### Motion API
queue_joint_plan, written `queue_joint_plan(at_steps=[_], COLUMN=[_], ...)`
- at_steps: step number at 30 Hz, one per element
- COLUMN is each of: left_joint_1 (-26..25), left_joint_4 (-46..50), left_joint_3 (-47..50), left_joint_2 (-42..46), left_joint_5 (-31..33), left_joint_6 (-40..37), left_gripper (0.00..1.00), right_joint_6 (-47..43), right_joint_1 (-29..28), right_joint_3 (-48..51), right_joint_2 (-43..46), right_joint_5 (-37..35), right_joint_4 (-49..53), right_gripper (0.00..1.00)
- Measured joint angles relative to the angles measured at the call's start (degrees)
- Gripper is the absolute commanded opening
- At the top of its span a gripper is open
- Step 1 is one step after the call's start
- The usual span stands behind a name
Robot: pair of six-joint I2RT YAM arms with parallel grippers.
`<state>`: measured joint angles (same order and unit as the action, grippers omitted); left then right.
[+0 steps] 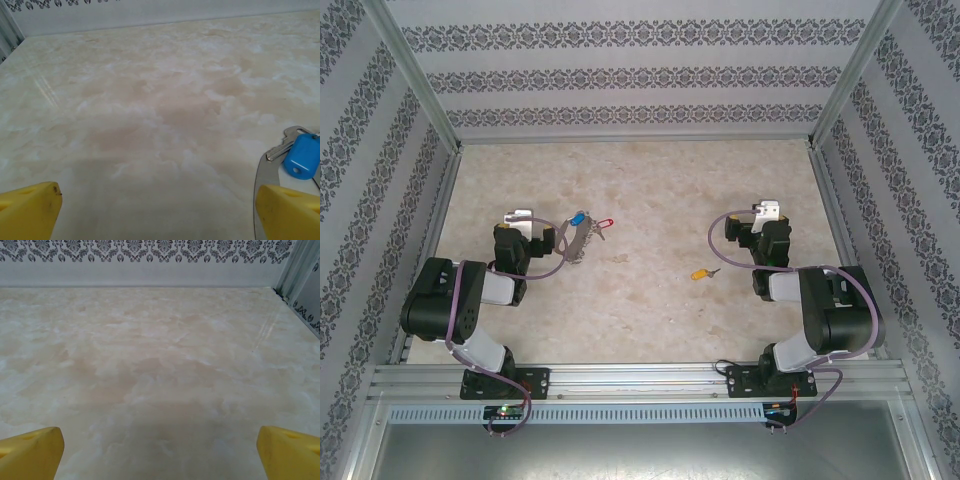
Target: Put the keys on the keyring
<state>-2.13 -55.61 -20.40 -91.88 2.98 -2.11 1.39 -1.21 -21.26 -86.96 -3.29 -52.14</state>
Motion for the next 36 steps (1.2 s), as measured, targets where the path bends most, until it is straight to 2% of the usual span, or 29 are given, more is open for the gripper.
queue_joint_plan(at_steps=[20,24,26,31,34,36], left_joint_1=[0.46,0.74,0.70,-1.53,-4.94,-6.36], left_joint_4=[0.85,3.78,9.33,21.09,29.27,37.20], left_joint_3=[-0.68,-0.81,-1.40,-4.63,-8.37,-12.11], left_joint_2=[0.00,1.84,6.60,23.10,29.33,30.69], left_joint_5=[-0.24,-1.33,-1.29,1.84,1.60,-1.03], left_joint_6=[0.61,0.61,0.79,4.07,9.46,14.47], left_gripper=[1.00,1.00,1.00,1.00,1.00,1.00], right_joint_6=[-0.02,0.13,-0.26,-0.04,2.64,5.25], right_joint_1=[-0.04,-0.68,-2.05,-10.27,-13.07,-14.16], right_joint_3=[0.00,0.00,-0.02,-2.95,-9.18,-12.94], right_joint_2=[0.00,0.31,3.37,21.92,29.79,33.35], right_joint_5=[-0.09,-3.04,-5.53,-11.72,-12.24,-10.80], right_joint_4=[0.00,0.33,3.96,19.52,31.12,38.58], right_gripper=[0.98,0.98,0.98,0.98,0.98,0.98])
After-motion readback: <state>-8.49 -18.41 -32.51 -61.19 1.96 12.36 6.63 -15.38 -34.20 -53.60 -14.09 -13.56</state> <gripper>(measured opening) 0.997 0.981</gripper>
